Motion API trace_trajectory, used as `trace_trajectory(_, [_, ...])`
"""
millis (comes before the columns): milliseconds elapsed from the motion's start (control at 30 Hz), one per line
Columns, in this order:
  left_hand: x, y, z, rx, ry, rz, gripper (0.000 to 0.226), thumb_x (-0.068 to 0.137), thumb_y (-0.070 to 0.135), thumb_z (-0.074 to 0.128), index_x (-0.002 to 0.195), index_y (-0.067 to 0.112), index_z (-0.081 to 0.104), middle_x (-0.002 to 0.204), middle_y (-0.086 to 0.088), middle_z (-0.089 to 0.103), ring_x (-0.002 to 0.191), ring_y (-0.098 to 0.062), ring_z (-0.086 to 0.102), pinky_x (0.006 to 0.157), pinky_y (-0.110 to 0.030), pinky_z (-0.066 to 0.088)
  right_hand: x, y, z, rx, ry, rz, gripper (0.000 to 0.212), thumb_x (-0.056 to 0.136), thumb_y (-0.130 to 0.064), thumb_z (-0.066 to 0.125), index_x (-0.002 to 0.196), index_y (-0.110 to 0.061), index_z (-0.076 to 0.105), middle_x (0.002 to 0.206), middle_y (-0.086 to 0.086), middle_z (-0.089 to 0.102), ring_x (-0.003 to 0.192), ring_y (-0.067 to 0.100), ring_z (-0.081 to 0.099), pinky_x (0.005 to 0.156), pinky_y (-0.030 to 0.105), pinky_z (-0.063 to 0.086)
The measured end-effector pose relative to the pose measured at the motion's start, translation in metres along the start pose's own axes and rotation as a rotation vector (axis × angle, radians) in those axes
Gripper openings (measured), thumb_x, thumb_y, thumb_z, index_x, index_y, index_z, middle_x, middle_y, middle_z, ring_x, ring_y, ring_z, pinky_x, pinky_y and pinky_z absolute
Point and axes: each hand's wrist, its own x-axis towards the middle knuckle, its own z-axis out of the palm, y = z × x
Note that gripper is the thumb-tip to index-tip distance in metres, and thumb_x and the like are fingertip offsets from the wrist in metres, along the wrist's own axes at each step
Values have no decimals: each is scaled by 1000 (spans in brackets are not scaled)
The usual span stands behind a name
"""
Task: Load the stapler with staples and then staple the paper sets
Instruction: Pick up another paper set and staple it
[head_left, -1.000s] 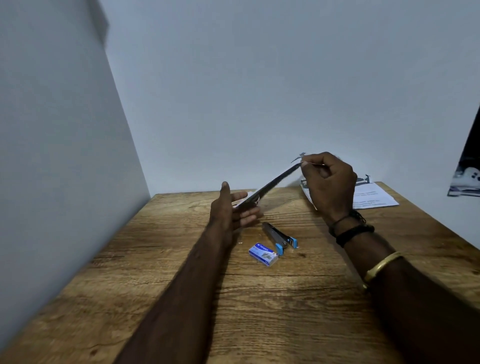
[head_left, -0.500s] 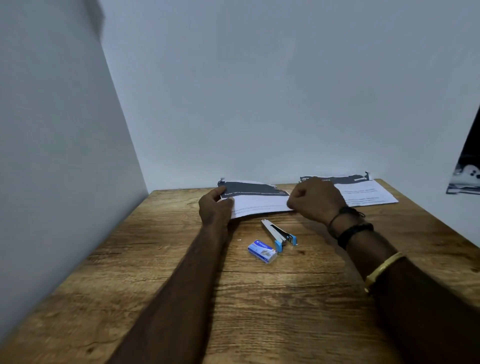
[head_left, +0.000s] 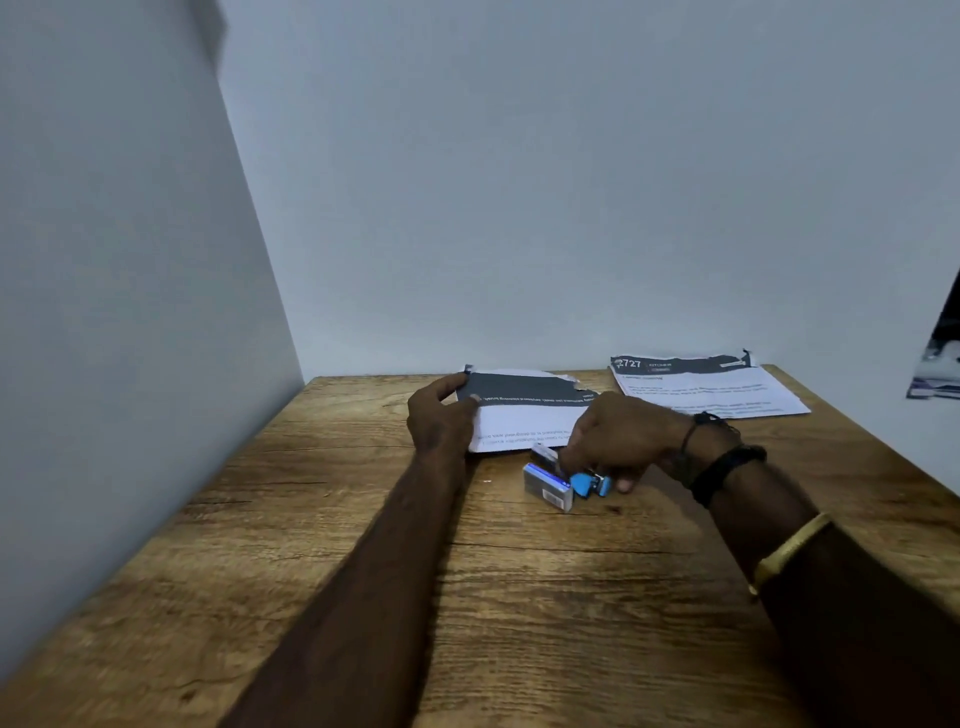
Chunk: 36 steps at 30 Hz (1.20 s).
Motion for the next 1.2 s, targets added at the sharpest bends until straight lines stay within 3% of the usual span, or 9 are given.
trace_trajectory(167, [3, -3, -3, -22, 76, -29, 24, 79, 8, 75, 102, 14, 80, 104, -7, 79, 102, -28, 73, 98, -44, 57, 4, 14, -10, 473, -162, -15, 19, 81, -25, 75, 84, -7, 76, 74, 13, 64, 56, 19, 57, 50, 26, 54])
trace_trajectory(400, [7, -2, -7, -45, 128, -67, 21, 77, 7, 76, 92, 21, 81, 93, 1, 79, 92, -21, 74, 92, -40, 60, 7, 11, -17, 883, -333, -127, 27, 82, -20, 66, 104, -4, 65, 94, 20, 71, 71, 26, 65, 49, 28, 57])
trace_trajectory(533, [5, -3, -6, -24, 91, -66, 22, 79, 3, 74, 94, 18, 81, 94, -2, 79, 91, -21, 74, 92, -39, 60, 14, 4, -16, 1102, -284, -273, 35, 87, -16, 64, 118, 0, 64, 106, 23, 70, 84, 27, 71, 56, 31, 62])
trace_trajectory(633, [1, -1, -4, 4, 60, -54, 23, 82, 4, 73, 98, 17, 81, 100, -3, 79, 94, -20, 73, 93, -38, 60, 28, -10, -10, 1047, -105, -334, 41, 84, -15, 69, 121, 3, 63, 114, 23, 69, 96, 27, 71, 70, 36, 65])
trace_trajectory(733, [-3, 1, -3, 38, 36, -12, 28, 83, 1, 71, 105, 16, 80, 107, -4, 78, 94, -17, 72, 91, -37, 61, 43, -22, 5, 876, 141, -393, 23, 90, -6, 69, 113, -5, 67, 102, 13, 75, 86, 21, 74, 67, 30, 64])
trace_trajectory(833, [-6, 2, -3, 53, 1, 13, 30, 84, -1, 69, 108, 13, 78, 109, -7, 78, 98, -21, 73, 90, -39, 62, 57, -27, 17, 701, 332, -495, 27, 91, 0, 68, 117, -1, 64, 107, 15, 73, 93, 20, 72, 75, 28, 61])
trace_trajectory(933, [-9, 5, -3, 84, -2, 36, 31, 84, -2, 69, 109, 13, 78, 110, -7, 78, 97, -20, 73, 88, -35, 62, 69, -30, 27, 598, 447, -540, 22, 89, 3, 67, 111, -2, 65, 107, 10, 73, 99, 23, 70, 80, 28, 60])
trace_trajectory(1033, [-12, 7, -3, 112, -8, 65, 31, 85, -1, 68, 110, 13, 78, 110, -7, 78, 96, -19, 73, 79, -26, 62, 78, -35, 33, 532, 556, -502, 20, 88, -1, 67, 107, -6, 67, 107, 10, 74, 103, 28, 70, 90, 47, 59])
trace_trajectory(1200, [-19, 12, -1, 133, -22, 79, 29, 88, 0, 67, 111, 13, 78, 113, -6, 77, 103, -21, 72, 92, -40, 61, 85, -40, 36, 506, 588, -469, 21, 88, -3, 66, 107, -10, 68, 106, 7, 75, 102, 26, 71, 91, 53, 58])
